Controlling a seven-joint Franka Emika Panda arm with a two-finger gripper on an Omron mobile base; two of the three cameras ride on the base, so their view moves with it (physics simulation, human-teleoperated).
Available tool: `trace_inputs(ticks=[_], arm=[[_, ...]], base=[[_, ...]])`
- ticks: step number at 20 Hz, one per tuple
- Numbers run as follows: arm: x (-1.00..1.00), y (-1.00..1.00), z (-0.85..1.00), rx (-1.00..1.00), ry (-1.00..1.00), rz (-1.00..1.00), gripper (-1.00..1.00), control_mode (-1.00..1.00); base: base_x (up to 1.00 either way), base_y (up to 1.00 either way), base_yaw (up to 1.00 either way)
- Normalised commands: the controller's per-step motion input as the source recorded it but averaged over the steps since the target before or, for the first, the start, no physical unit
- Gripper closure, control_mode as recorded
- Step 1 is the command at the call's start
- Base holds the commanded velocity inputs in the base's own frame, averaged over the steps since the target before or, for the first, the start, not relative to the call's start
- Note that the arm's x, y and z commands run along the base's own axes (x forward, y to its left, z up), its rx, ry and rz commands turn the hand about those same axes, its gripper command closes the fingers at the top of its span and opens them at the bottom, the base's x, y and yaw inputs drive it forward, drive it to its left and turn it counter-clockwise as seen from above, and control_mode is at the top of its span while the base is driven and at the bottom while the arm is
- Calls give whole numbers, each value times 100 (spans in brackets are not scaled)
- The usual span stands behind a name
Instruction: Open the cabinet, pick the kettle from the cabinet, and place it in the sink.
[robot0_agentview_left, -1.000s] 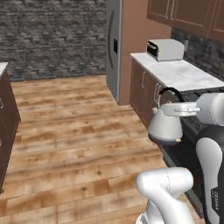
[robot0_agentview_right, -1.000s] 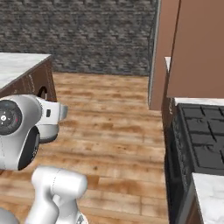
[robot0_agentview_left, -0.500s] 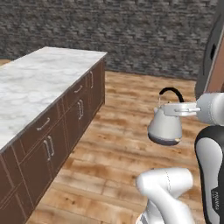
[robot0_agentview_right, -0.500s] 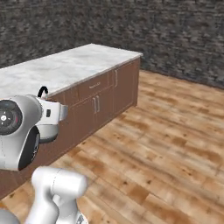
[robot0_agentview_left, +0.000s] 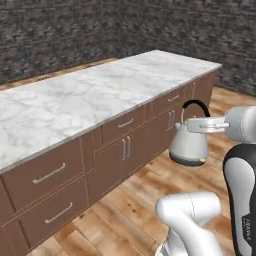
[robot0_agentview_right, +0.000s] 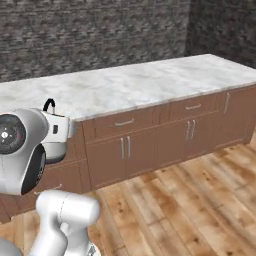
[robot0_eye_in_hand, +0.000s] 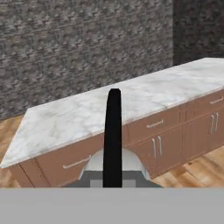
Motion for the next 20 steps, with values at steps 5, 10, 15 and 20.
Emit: trace_inputs(ticks=[5, 10, 15, 20], arm=[[0, 0, 0, 0, 0, 0, 100, 100], [0, 0, 0, 0, 0, 0, 100, 100], [0, 0, 0, 0, 0, 0, 100, 100], [0, 0, 0, 0, 0, 0, 100, 100]], base=[[0, 8, 71], [0, 9, 70], [0, 10, 69], [17, 8, 56]])
